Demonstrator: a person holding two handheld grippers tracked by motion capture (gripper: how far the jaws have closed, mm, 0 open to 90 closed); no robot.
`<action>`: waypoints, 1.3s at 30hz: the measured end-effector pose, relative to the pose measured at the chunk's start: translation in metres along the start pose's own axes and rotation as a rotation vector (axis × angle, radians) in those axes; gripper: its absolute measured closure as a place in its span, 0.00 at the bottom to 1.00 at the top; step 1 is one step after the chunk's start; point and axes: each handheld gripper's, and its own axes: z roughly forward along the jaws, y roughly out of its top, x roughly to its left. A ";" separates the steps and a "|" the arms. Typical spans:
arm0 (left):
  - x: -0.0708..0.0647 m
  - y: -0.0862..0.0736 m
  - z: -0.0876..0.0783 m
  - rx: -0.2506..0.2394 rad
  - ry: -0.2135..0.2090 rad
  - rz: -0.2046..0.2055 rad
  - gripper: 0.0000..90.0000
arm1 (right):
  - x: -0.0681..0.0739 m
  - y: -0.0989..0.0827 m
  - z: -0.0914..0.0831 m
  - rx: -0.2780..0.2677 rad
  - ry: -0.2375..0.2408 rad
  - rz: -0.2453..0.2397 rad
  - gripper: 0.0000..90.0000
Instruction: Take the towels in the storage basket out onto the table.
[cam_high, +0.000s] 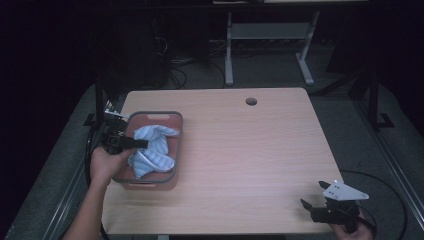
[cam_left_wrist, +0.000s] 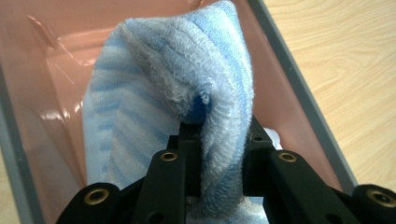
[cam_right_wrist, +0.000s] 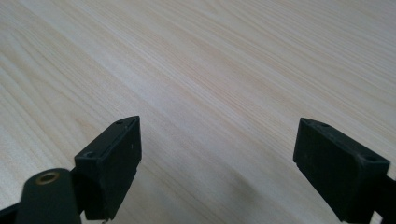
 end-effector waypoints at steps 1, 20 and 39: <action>0.000 0.000 -0.003 -0.012 -0.008 -0.005 0.83 | 0.000 0.000 0.000 0.000 0.002 0.000 0.16; -0.011 0.012 -0.032 -0.081 -0.015 0.009 0.83 | -0.001 0.000 0.000 -0.006 -0.003 0.000 0.16; -0.035 0.038 -0.064 -0.151 -0.052 0.035 0.83 | -0.002 0.000 -0.001 -0.008 -0.011 0.004 0.16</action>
